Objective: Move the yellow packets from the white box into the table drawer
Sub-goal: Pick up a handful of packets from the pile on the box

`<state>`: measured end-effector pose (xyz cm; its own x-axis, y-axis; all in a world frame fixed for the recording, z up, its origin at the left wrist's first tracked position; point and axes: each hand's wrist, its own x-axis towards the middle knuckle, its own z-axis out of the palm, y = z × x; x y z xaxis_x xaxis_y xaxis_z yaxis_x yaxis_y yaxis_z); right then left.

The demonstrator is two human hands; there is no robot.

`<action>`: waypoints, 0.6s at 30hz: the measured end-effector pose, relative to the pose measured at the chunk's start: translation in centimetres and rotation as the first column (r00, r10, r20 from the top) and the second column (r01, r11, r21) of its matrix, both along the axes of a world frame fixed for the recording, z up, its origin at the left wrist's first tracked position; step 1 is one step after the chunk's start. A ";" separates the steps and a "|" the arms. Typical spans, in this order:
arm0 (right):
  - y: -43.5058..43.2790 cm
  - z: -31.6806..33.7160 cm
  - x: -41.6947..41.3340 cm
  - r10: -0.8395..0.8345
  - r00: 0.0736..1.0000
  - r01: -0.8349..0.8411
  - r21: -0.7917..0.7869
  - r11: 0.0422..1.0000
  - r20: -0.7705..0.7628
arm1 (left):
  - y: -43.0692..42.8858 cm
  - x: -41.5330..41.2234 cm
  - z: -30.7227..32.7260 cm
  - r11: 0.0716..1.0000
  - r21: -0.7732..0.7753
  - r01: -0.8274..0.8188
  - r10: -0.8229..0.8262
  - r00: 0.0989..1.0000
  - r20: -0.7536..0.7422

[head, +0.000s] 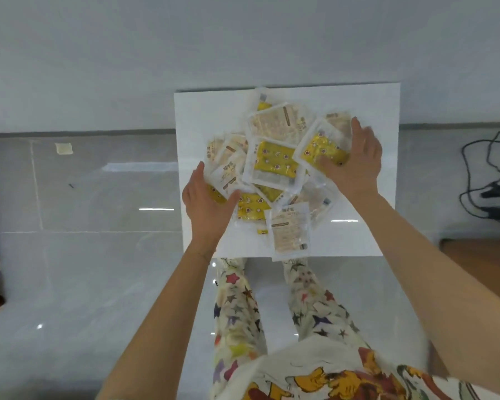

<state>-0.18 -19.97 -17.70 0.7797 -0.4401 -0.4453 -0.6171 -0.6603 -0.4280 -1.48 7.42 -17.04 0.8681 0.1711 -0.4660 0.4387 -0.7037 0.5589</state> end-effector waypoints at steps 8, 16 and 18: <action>1.0 0.6 0.5 -0.064 0.997 0.060 0.106 0.993 0.032 | -1.0 0.7 -0.5 0.987 0.112 -0.113 0.122 0.989 -0.080; 0.1 2.3 0.0 -0.228 0.974 0.225 0.198 0.954 -0.010 | 0.7 1.7 0.3 0.966 -0.133 -0.222 0.201 0.967 -0.154; -0.1 2.9 -0.3 -0.269 0.963 0.259 0.226 0.939 0.015 | 0.5 1.5 0.3 0.972 -0.110 -0.206 0.192 0.974 -0.123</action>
<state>-0.44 -20.06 -14.77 0.6702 -0.5284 -0.5212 -0.7332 -0.3626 -0.5753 0.03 7.89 -16.73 0.7642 0.2713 -0.5852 0.6269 -0.5258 0.5749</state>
